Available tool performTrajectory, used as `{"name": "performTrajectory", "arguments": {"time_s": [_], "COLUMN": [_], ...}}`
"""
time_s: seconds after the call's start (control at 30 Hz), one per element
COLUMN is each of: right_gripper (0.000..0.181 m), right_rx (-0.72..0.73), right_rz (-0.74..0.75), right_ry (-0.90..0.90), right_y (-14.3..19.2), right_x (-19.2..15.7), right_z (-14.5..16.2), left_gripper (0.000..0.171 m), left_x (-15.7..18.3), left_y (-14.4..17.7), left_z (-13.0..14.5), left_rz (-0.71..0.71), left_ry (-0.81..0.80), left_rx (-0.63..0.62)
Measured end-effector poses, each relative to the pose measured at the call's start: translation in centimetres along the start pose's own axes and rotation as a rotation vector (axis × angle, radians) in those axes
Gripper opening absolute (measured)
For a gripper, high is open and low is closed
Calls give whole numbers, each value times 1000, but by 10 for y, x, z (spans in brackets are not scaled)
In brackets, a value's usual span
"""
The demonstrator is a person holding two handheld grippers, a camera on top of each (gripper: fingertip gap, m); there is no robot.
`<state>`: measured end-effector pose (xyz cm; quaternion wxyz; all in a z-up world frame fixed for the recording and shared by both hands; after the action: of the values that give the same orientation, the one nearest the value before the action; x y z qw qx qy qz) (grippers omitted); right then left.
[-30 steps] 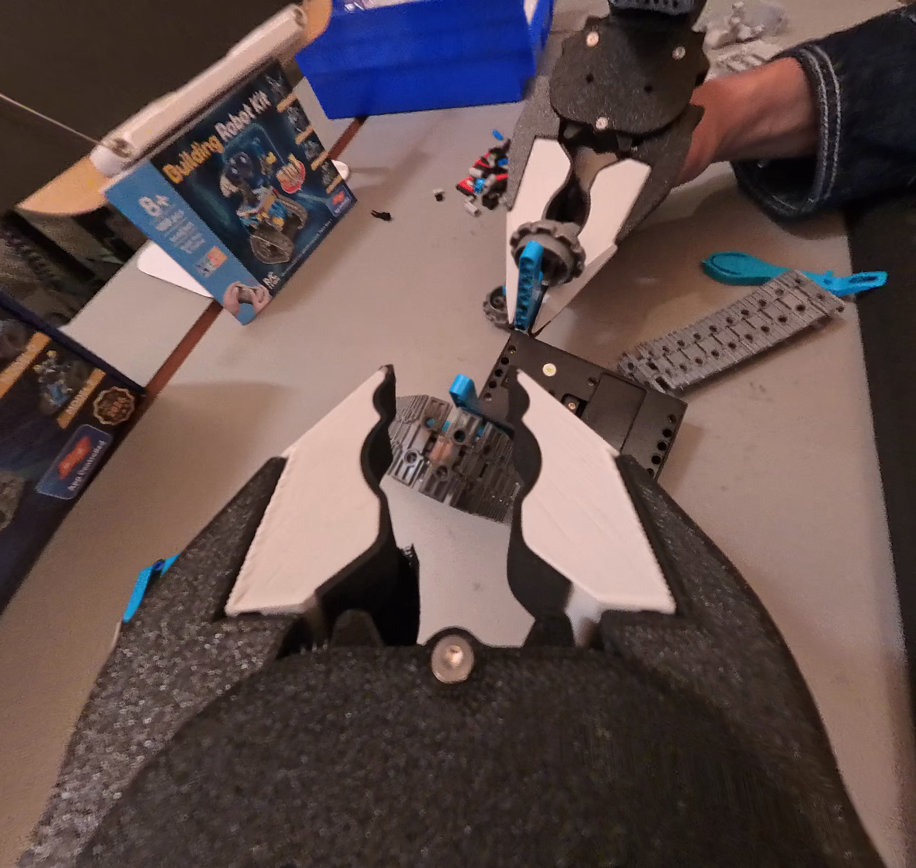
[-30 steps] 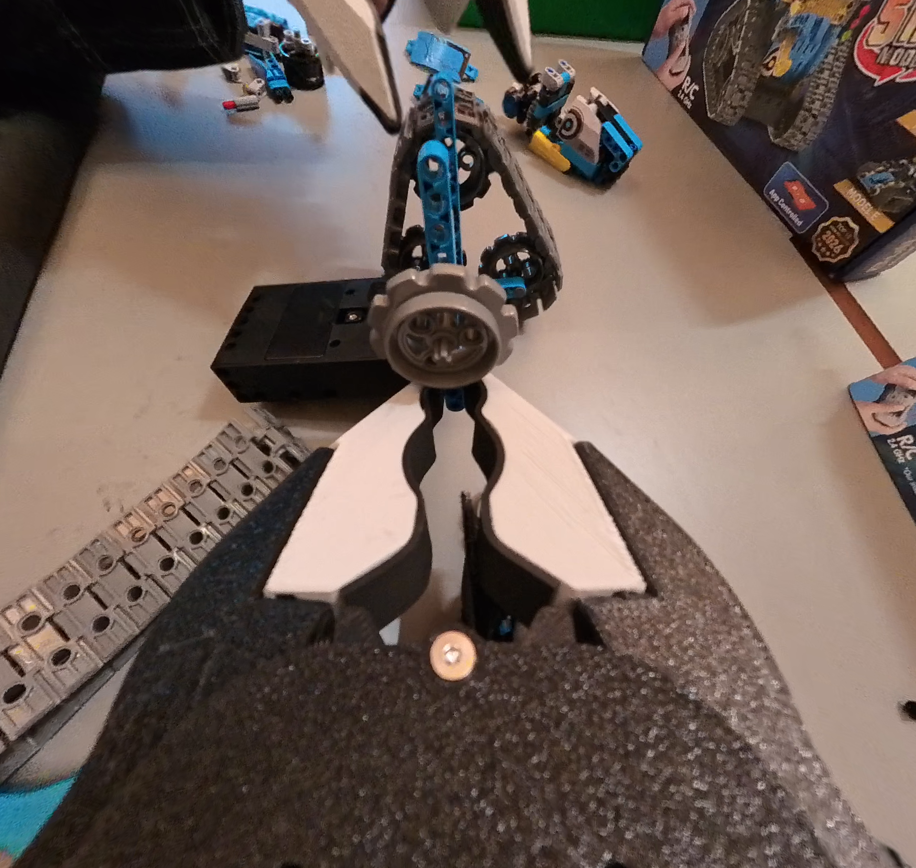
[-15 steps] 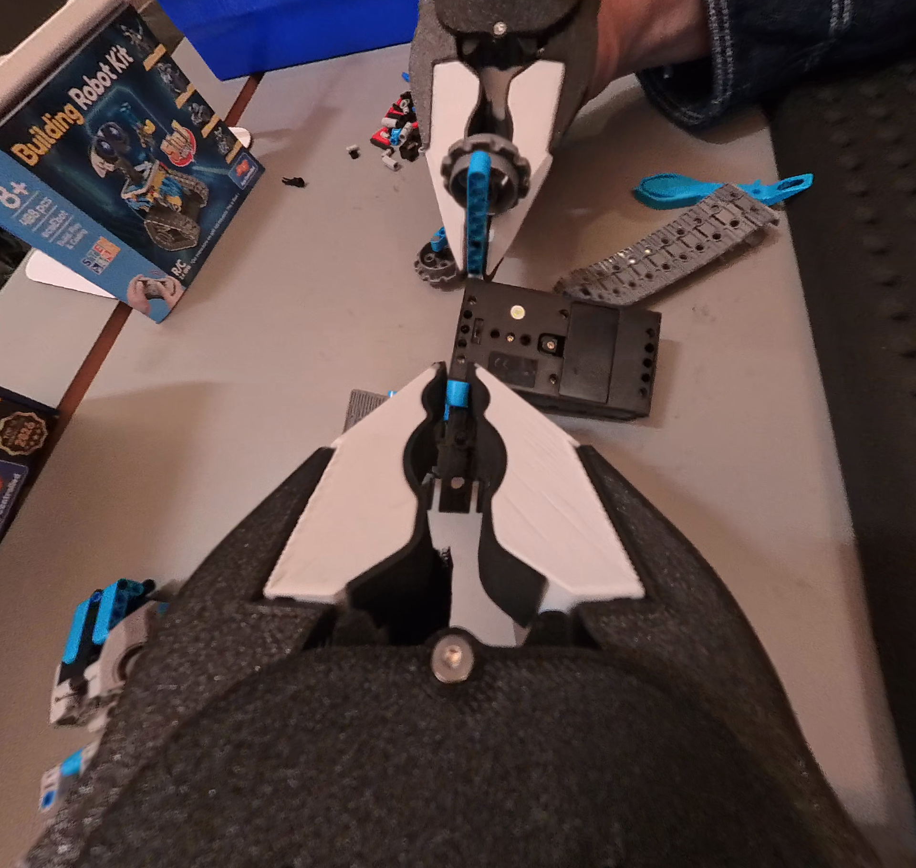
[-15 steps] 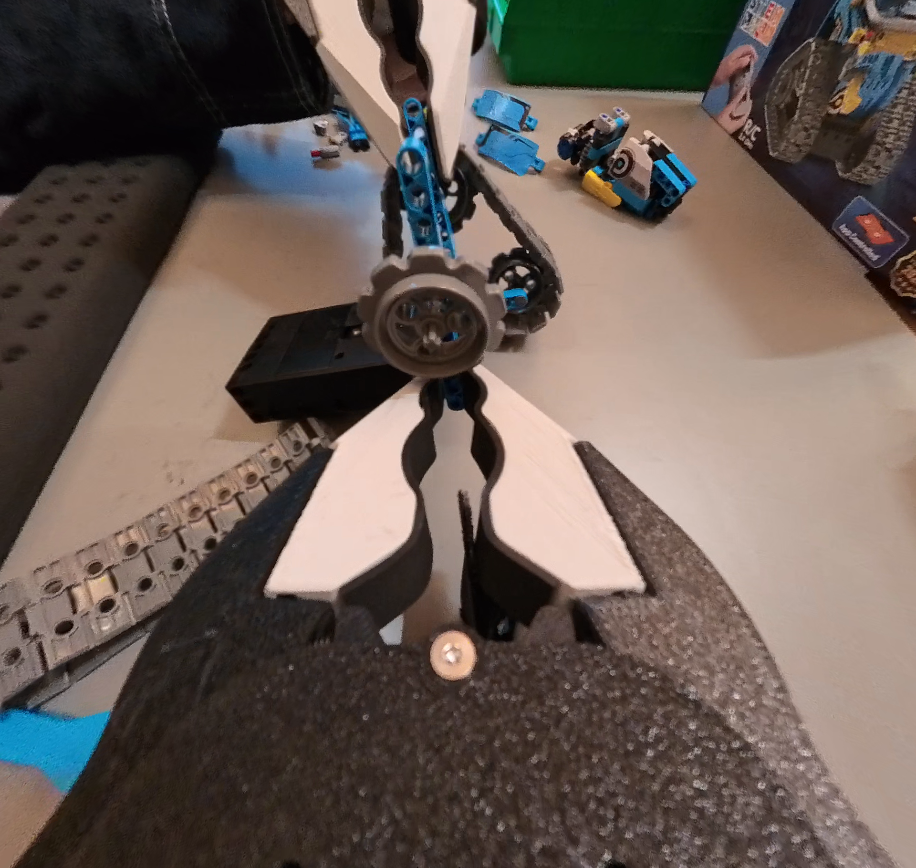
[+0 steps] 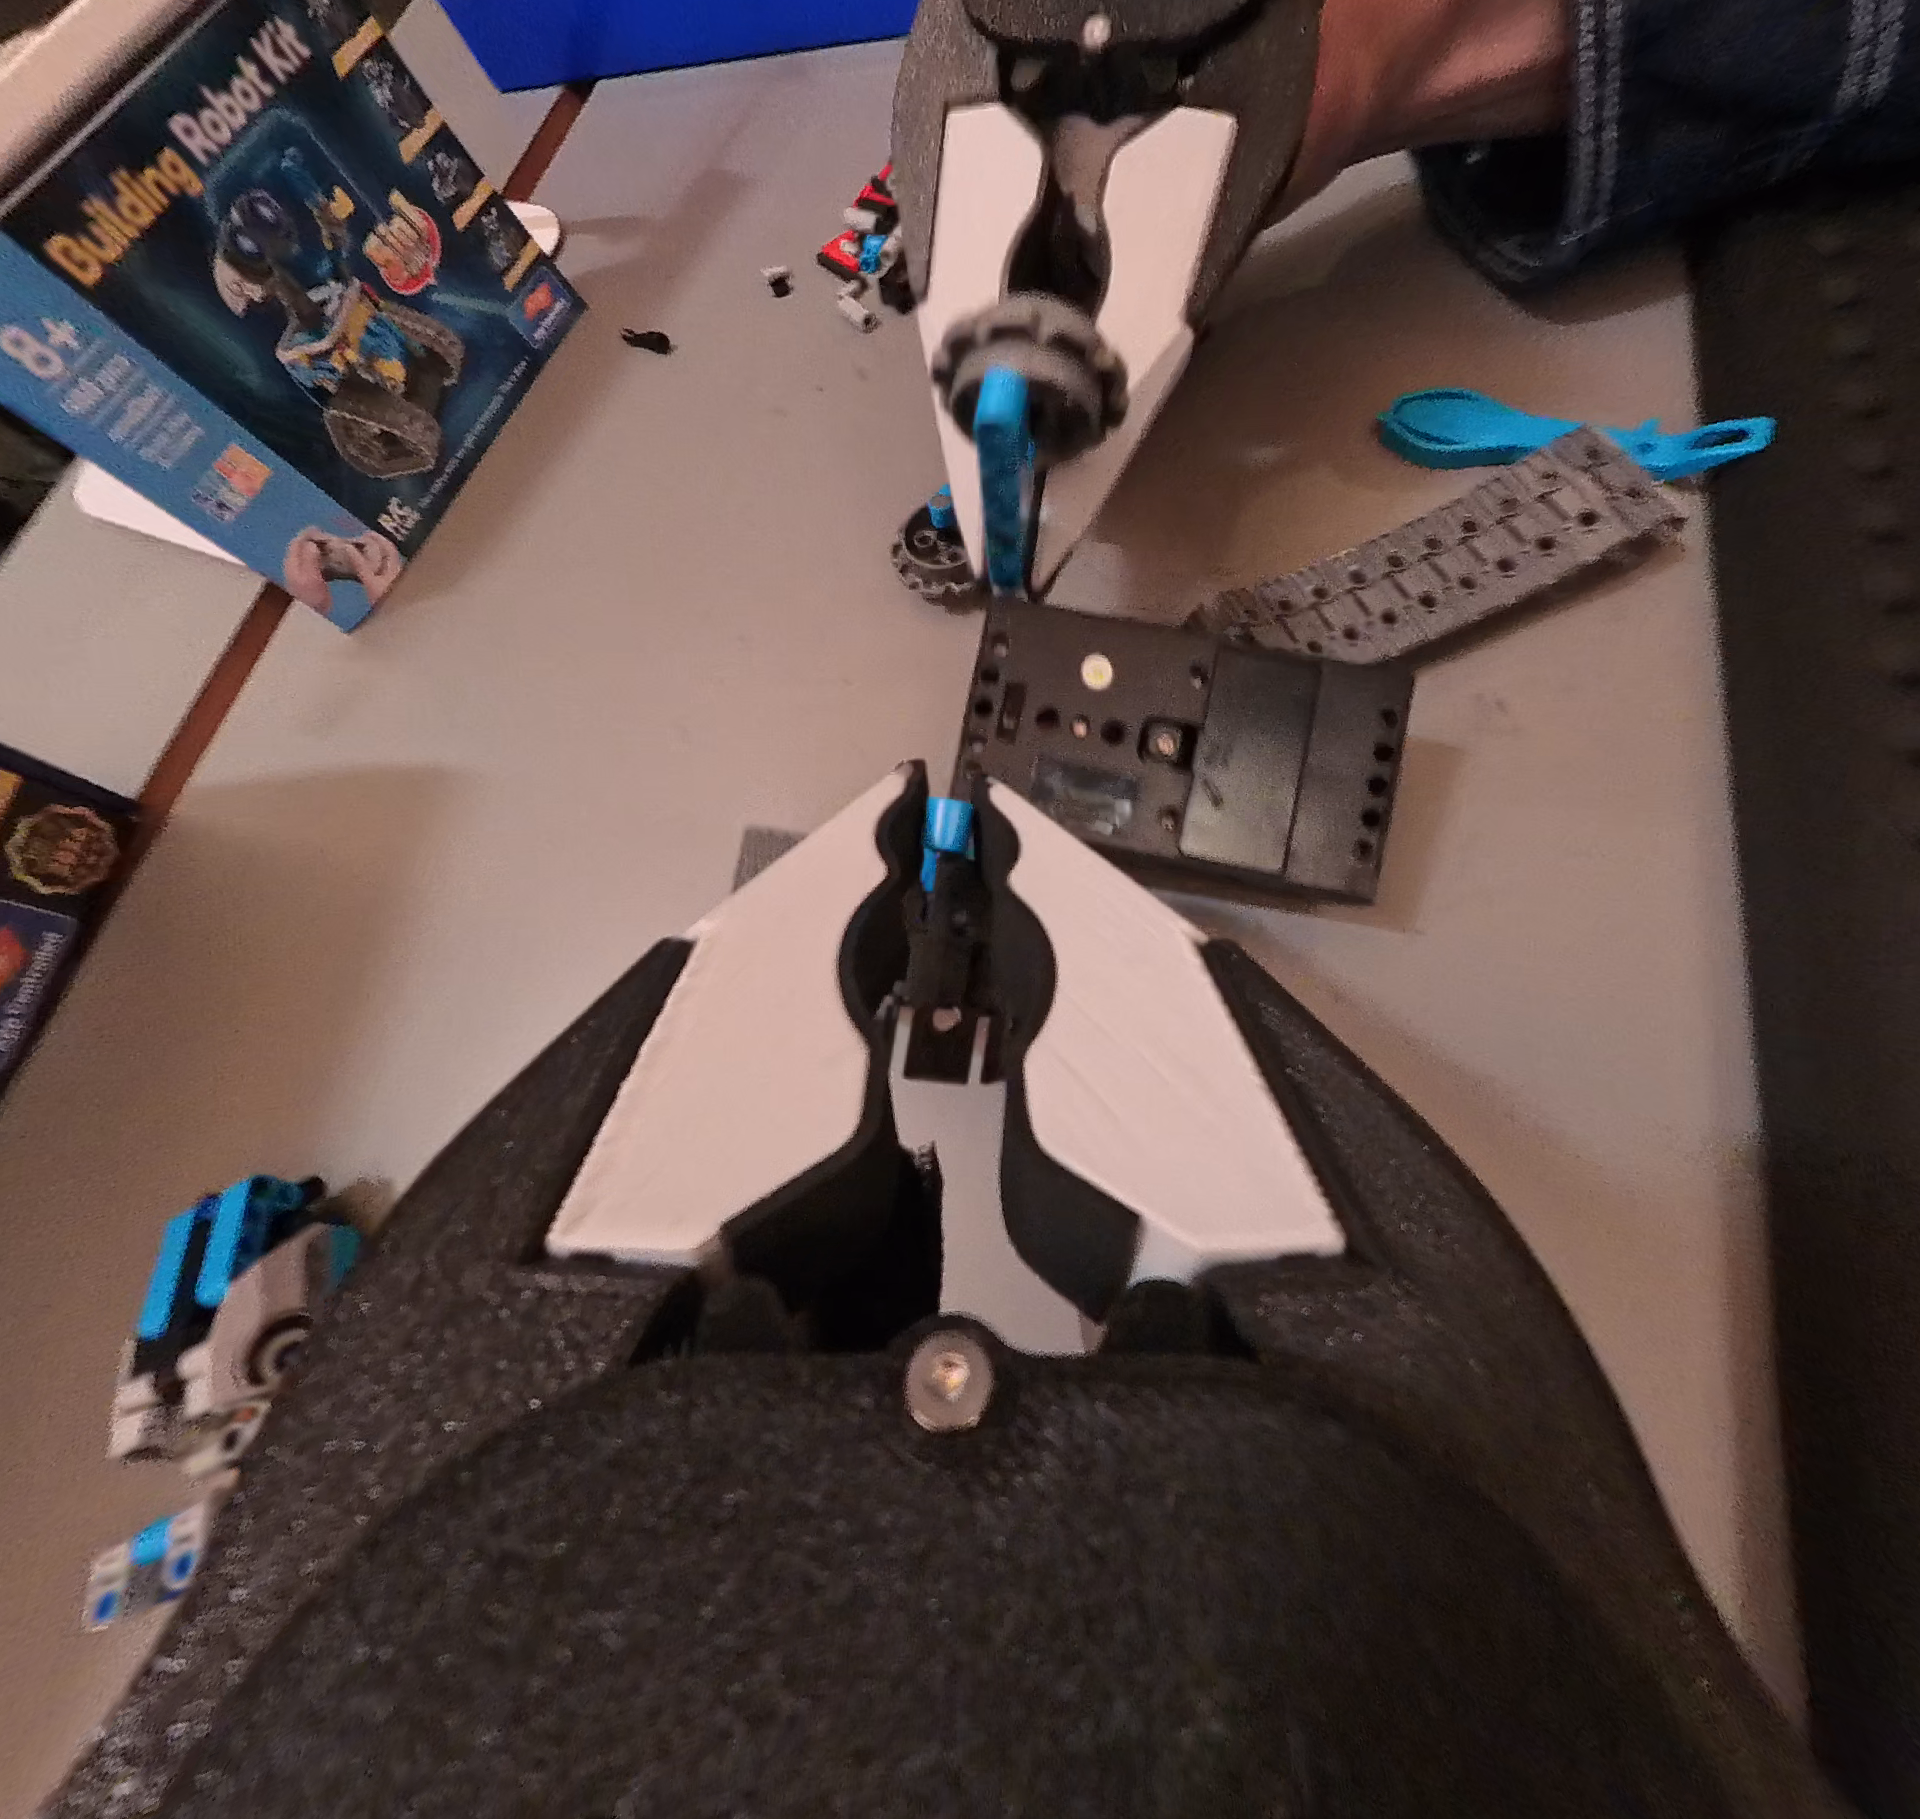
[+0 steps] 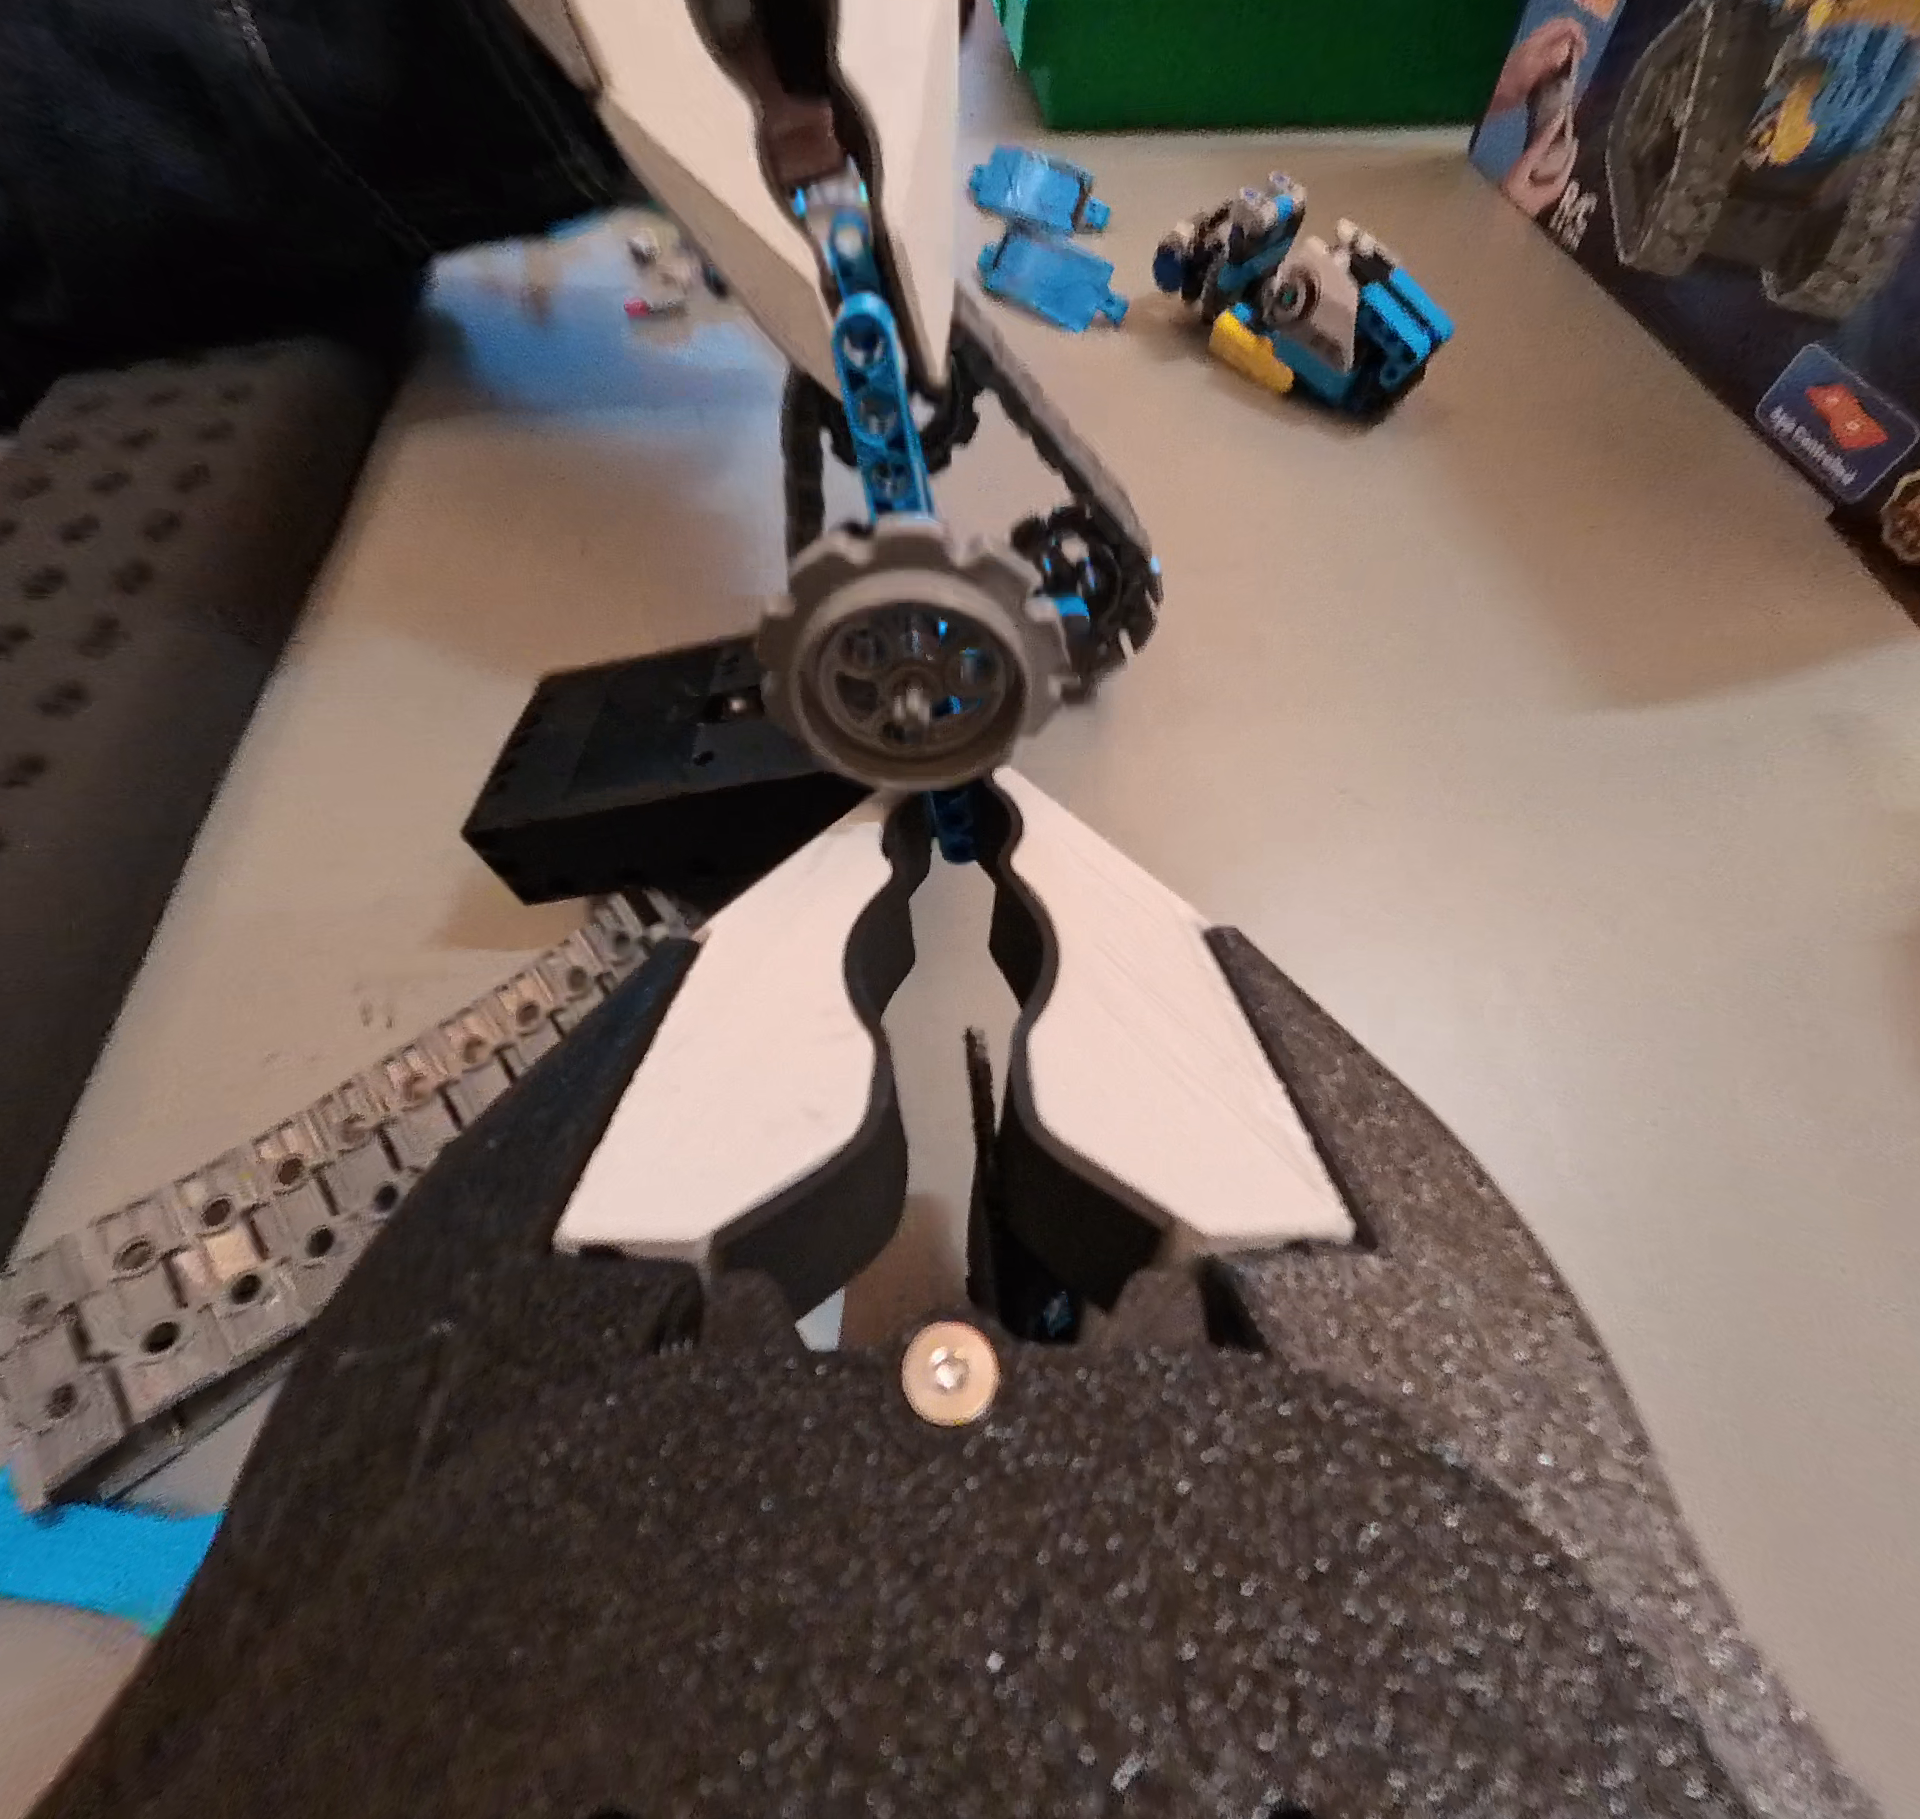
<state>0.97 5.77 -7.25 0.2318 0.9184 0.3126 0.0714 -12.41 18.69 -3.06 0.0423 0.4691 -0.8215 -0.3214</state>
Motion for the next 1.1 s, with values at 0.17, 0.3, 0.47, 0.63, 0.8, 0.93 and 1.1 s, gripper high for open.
{"name": "performTrajectory", "arguments": {"time_s": [0.17,0.3,0.47,0.63,0.8,0.93,1.1], "right_gripper": [6,6,6,6,6,35,46], "right_rx": [-64,-104,-164,-208,-218,-176,-53], "right_rz": [83,242,482,556,559,520,463], "right_ry": [-9,-63,-155,-160,-168,-178,-245], "right_y": [-10,-9,-13,-17,-18,-16,28], "right_x": [3,13,29,32,28,24,23], "right_z": [1,-2,-9,-14,-14,-13,-12], "left_gripper": [11,38,49,80,64,64,65], "left_x": [-4,-14,-10,0,-1,-27,-74], "left_y": [-6,11,20,-33,-56,-56,-55], "left_z": [-2,-8,1,34,47,58,74], "left_rz": [-178,-276,-408,-383,-325,-432,-496], "left_ry": [-45,140,481,531,537,496,533], "left_rx": [-70,66,162,-122,-212,-290,-294]}}
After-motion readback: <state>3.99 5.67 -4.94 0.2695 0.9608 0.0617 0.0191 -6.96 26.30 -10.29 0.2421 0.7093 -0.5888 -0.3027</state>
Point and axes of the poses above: each gripper's, where its closed fingertips meet, y back along the fingers, z out of its underside, x = y × z across the jaws, the point moved 8 cm from there along y, back along the fingers, and after that the axes turned 4 degrees about -z, right-handed, at the moved point
